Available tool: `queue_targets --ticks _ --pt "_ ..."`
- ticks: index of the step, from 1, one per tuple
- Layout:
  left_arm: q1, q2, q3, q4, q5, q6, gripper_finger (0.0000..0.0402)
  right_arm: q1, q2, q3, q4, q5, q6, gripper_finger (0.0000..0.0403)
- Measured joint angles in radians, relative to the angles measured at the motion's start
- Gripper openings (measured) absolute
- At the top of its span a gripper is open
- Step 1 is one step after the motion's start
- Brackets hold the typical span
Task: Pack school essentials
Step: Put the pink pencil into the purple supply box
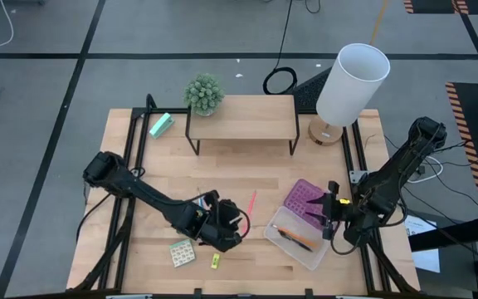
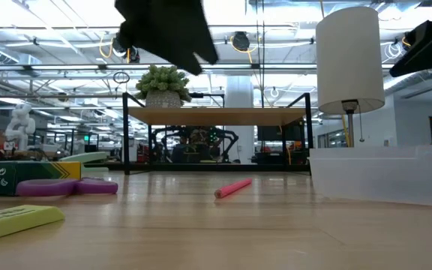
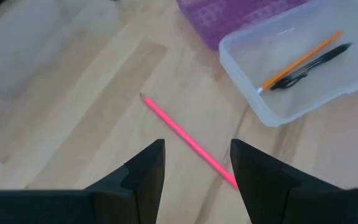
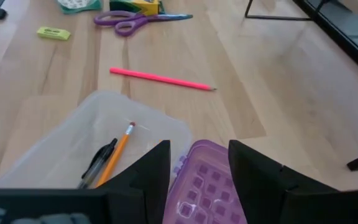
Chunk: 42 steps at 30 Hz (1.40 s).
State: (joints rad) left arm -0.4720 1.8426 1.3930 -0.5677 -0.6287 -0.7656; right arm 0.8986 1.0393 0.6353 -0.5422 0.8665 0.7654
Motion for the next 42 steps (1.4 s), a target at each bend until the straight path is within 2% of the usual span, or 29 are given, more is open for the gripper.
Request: queue_targets --ticks 11,16,20,31,42 --pt "-0.002 0.158 0.001 0.129 -0.008 0.028 0.0186 -0.009 0.0 0.0 0.008 0.015 -0.029 0.0157" --pt "-0.008 0.214 0.001 0.189 -0.079 0.104 0.0186 -0.009 0.0 0.0 0.013 0.026 -0.051 0.0157" --pt "-0.011 0.25 0.001 0.236 -0.084 0.136 0.0194 -0.009 0.0 0.0 0.014 0.025 -0.052 0.0157" --pt "0.003 0.266 0.001 0.223 -0.096 -0.036 0.0237 -0.009 0.0 0.0 0.017 0.023 -0.052 0.0157" --pt "0.001 0.32 0.002 0.243 -0.086 -0.114 0.0241 -0.009 0.0 0.0 0.02 0.023 -0.052 0.0157"
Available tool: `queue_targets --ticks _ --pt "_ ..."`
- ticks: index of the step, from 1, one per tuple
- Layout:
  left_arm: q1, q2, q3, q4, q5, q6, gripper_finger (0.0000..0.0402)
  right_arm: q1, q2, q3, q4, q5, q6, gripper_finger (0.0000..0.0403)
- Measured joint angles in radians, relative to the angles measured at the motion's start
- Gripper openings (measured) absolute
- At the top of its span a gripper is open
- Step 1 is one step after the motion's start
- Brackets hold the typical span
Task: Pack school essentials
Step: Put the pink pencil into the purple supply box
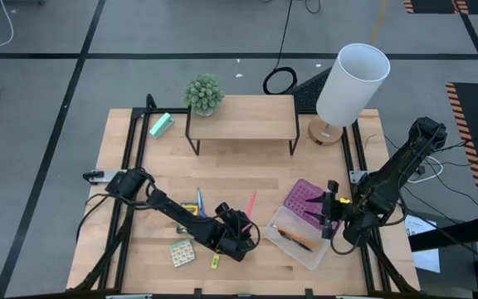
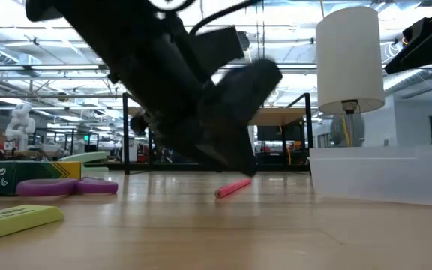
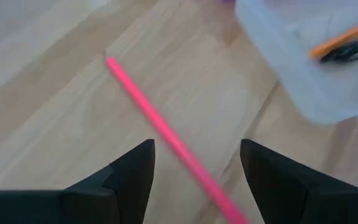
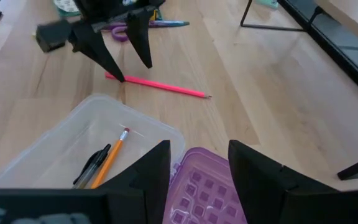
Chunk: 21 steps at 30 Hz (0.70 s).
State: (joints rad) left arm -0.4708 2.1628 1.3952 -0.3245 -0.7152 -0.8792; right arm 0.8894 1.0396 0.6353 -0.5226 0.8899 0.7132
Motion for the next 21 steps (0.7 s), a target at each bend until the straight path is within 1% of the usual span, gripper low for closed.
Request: queue_targets --ticks 4,8,17,21 --pt "0.006 0.032 0.0 0.023 0.006 -0.007 0.0241 0.0 0.0 -0.011 0.017 0.0 -0.001 0.0157" --pt "0.01 0.045 0.0 0.041 0.016 -0.022 0.0235 0.0 0.0 -0.044 0.076 0.001 -0.027 0.0157" --pt "0.009 0.05 0.002 0.045 0.031 -0.041 0.0155 0.0 0.0 -0.067 0.178 0.0 -0.097 0.0157" --pt "0.009 0.051 0.002 0.043 0.033 -0.04 0.013 0.0 0.0 -0.068 0.197 0.0 -0.107 0.0157"
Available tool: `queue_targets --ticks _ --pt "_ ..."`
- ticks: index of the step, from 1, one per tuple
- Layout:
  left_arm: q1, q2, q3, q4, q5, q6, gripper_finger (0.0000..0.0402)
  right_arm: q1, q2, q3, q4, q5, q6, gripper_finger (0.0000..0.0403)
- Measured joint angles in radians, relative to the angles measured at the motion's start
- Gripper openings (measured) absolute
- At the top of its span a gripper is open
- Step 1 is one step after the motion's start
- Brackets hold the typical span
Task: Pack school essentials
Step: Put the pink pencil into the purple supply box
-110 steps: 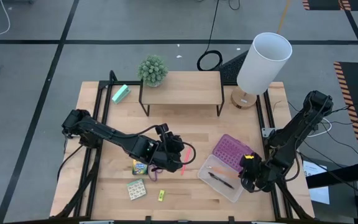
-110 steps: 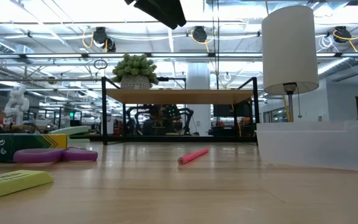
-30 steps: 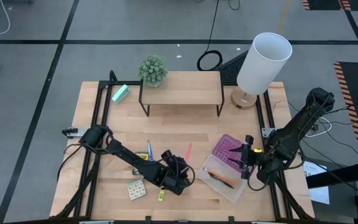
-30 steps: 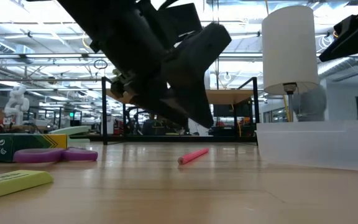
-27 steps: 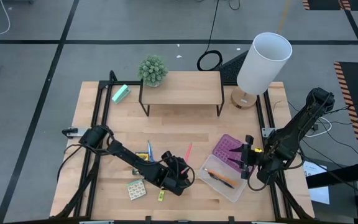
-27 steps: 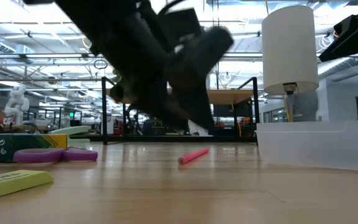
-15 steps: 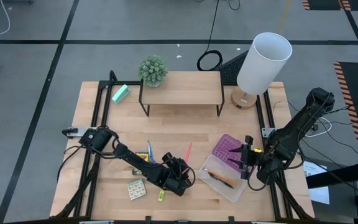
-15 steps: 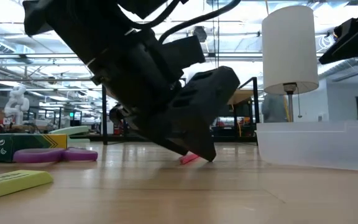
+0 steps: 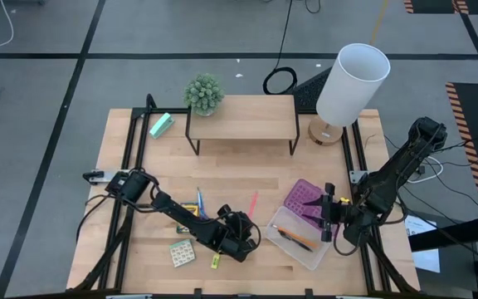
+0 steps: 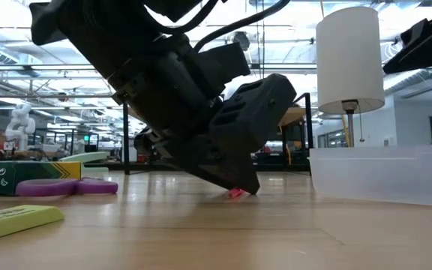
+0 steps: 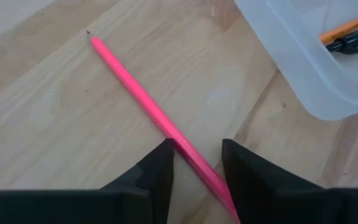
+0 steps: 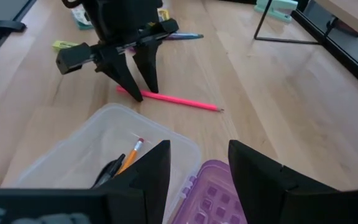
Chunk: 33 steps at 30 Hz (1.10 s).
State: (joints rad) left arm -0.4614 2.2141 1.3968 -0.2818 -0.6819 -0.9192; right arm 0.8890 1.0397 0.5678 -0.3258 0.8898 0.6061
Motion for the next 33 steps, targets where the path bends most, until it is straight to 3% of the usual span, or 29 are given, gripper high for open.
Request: queue_targets --ticks 20,33 --pt "0.001 0.001 -0.001 -0.077 -0.026 -0.061 0.0023 0.0 0.0 0.0 0.015 -0.002 -0.016 0.0157" --pt "0.002 -0.001 -0.003 -0.09 -0.05 -0.077 0.0019 0.0 0.0 0.0 0.015 -0.002 -0.016 0.0157"
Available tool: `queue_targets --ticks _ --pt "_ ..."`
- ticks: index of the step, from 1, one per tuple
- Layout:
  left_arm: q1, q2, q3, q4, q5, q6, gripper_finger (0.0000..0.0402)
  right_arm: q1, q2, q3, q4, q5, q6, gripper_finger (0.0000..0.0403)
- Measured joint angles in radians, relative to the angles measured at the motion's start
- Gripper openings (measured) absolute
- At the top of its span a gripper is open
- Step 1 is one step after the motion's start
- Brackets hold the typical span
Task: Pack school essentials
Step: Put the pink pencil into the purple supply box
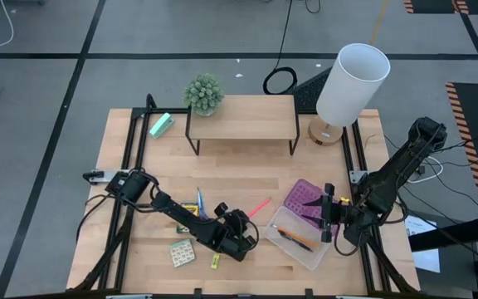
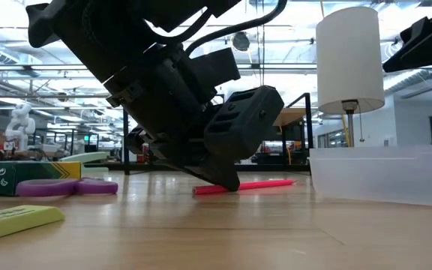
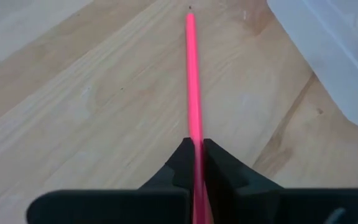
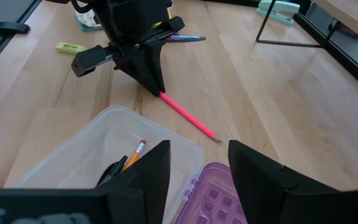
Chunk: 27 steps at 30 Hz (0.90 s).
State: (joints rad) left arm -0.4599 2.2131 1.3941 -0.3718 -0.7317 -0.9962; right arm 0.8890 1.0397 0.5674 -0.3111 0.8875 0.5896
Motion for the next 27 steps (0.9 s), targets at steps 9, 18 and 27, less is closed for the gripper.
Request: queue_targets --ticks 9,18,27 --pt "0.0 -0.001 0.0 0.002 -0.001 0.0 0.0025 0.0 0.0 0.0 0.0 0.0 0.0 0.0157" --pt "0.002 -0.039 -0.004 -0.033 0.012 0.01 0.0025 0.0 0.0 0.0 0.0 0.0 0.0 0.0157" --pt "0.001 -0.047 -0.003 -0.047 0.013 0.027 0.0026 0.0 0.0 0.0 0.0 0.0 0.0 0.0157"
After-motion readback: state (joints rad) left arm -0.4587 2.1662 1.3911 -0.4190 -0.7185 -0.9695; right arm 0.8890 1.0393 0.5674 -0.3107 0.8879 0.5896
